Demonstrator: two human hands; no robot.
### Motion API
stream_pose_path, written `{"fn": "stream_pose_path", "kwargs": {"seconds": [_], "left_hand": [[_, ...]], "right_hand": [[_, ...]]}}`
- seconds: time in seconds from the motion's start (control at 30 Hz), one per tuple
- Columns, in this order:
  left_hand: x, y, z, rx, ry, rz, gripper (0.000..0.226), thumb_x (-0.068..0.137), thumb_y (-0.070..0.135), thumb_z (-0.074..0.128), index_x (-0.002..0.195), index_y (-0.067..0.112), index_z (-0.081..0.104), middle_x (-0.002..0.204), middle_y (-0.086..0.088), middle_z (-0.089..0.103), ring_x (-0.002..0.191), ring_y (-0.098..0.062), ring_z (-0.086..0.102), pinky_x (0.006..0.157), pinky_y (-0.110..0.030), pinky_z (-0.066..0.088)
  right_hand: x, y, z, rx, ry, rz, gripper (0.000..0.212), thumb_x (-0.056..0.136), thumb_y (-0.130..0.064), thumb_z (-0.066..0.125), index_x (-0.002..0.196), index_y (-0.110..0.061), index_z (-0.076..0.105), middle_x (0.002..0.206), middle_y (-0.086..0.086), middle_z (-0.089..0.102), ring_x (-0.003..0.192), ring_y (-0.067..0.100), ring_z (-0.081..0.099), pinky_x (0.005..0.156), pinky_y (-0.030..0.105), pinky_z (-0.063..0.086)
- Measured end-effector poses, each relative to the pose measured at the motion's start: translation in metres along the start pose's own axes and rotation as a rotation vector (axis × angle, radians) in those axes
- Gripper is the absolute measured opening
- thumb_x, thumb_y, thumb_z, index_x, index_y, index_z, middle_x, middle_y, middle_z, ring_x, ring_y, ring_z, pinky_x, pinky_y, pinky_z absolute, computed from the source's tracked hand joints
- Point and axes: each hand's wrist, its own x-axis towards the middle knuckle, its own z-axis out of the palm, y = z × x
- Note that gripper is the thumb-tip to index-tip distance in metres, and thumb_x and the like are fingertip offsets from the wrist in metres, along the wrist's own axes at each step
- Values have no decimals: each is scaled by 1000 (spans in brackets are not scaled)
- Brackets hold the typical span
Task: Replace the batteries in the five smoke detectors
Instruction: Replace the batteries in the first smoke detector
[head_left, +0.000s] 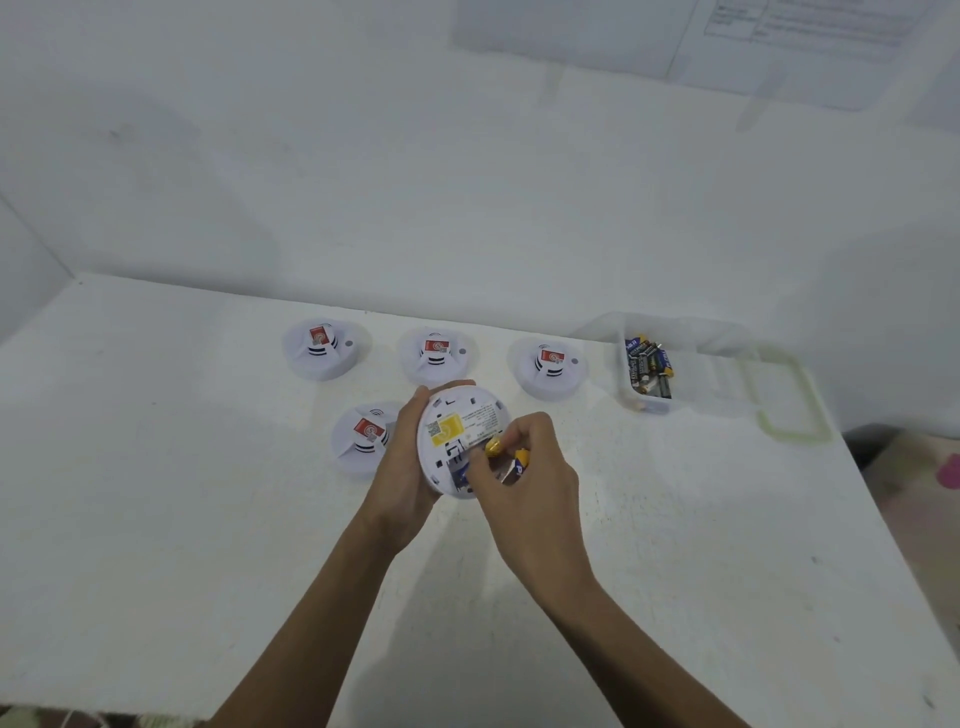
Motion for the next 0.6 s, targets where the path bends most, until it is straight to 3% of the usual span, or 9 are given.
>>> {"fn": "stream_pose_path", "kwargs": {"seconds": [0.17, 0.27, 0.4, 0.5, 0.6], "left_hand": [[4, -1, 7, -52, -39, -27, 46, 82, 50, 36, 109, 24, 63, 100, 1, 75, 93, -16, 70, 77, -27, 58], [6, -3, 12, -64, -32, -40, 46, 92, 46, 28, 112, 23, 62, 105, -2, 74, 97, -19, 69, 80, -29, 58], [8, -8, 23, -102, -24, -86, 48, 86, 49, 35, 114, 23, 64, 112, -6, 71, 102, -23, 67, 79, -33, 58], [11, -15, 33, -141, -32, -140, 48, 95, 46, 31, 120, 20, 63, 123, -10, 66, 113, -29, 61, 91, -42, 53], [13, -23, 43, -171, -42, -179, 50, 97, 46, 30, 122, 18, 62, 128, -14, 62, 119, -33, 57, 101, -48, 45]], "right_hand": [[5, 1, -14, 72, -26, -68, 22, 87, -18, 66, 98, -19, 46, 92, -10, 57, 84, 4, 61, 62, 6, 49], [15, 5, -30, 105, -37, -113, 21, 87, -11, 64, 93, -19, 47, 81, -11, 57, 70, -3, 57, 56, 10, 46], [32, 14, -56, 105, -76, -68, 21, 87, -12, 59, 100, -26, 50, 78, -2, 61, 61, 10, 53, 55, 19, 45], [46, 23, -79, 72, -98, -44, 19, 87, -11, 56, 98, -28, 57, 72, -6, 60, 62, 14, 57, 58, 18, 43], [65, 34, -107, 16, -93, -28, 20, 86, -11, 55, 94, -29, 59, 67, -7, 59, 63, 11, 61, 51, 16, 42]]}}
